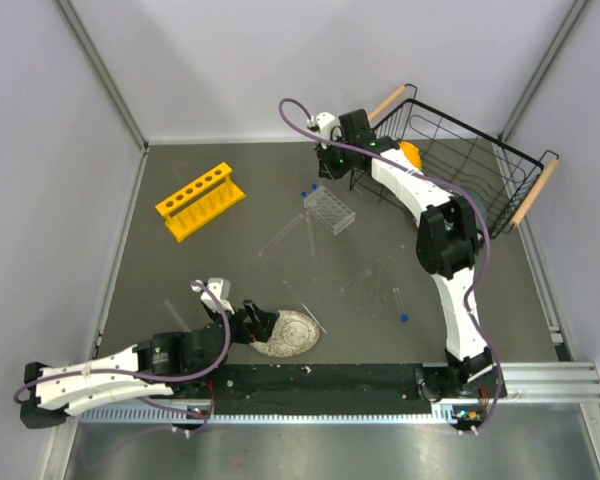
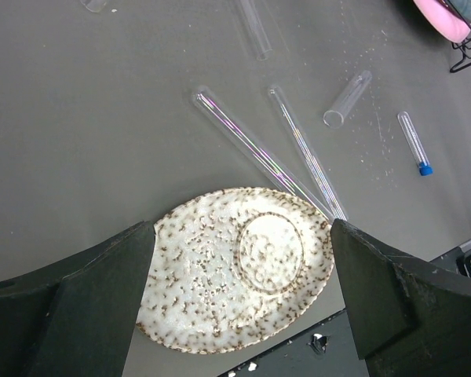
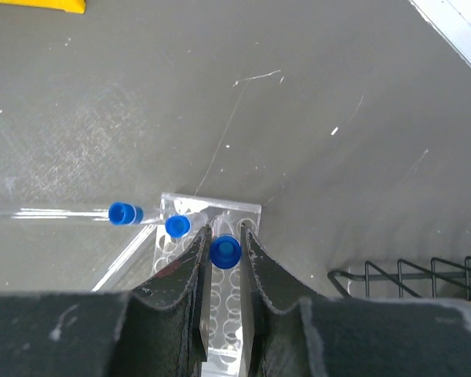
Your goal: Organize the chemistry lab equipment
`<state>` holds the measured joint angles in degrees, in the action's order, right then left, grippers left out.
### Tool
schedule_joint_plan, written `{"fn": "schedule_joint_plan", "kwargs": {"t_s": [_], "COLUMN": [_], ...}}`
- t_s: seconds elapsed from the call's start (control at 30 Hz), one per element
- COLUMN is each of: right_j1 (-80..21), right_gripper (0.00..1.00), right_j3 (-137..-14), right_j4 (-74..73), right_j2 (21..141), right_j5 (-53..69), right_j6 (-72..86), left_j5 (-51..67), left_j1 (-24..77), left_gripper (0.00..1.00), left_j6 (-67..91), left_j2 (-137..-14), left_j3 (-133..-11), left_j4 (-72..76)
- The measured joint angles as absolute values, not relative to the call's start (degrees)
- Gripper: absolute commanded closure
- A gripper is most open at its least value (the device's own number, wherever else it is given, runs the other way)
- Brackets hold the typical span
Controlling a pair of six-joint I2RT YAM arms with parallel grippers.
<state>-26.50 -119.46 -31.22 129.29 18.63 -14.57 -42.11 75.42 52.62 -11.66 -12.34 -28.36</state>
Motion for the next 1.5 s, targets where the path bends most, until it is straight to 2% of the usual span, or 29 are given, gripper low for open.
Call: {"fn": "schedule_joint_plan", "kwargs": {"t_s": [0.67,0.77,1.1,1.5], "right_j1": [-26.5,-26.5,-26.5,-26.5], "right_gripper": [0.85,0.82,0.6,0.53], "right_j3": [-120.1,-120.1,-120.0,-116.2], "right_j4": [-29.5,-29.6,-29.2,-29.7], "right_j2": [133.8,134.8,135.2,132.1], "right_j5": [18.0,18.0,18.1,18.0], "right_j6": [-12.8,-12.8,-13.0,-14.4], "left_j5": [-42.7,-42.7,-42.7,-41.0], "left_j1": [75.4,75.4,75.4,75.4], "left_gripper": [0.01,0.01,0.01,0.01], "left_j6": [52.9,52.9,52.8,52.4], "left_j2": [-11.7,-11.7,-11.7,-14.0], "left_j3": [-13.0,-13.0,-13.0,-15.5], "left_j4": [-28.7,-28.7,-28.7,-27.9]}}
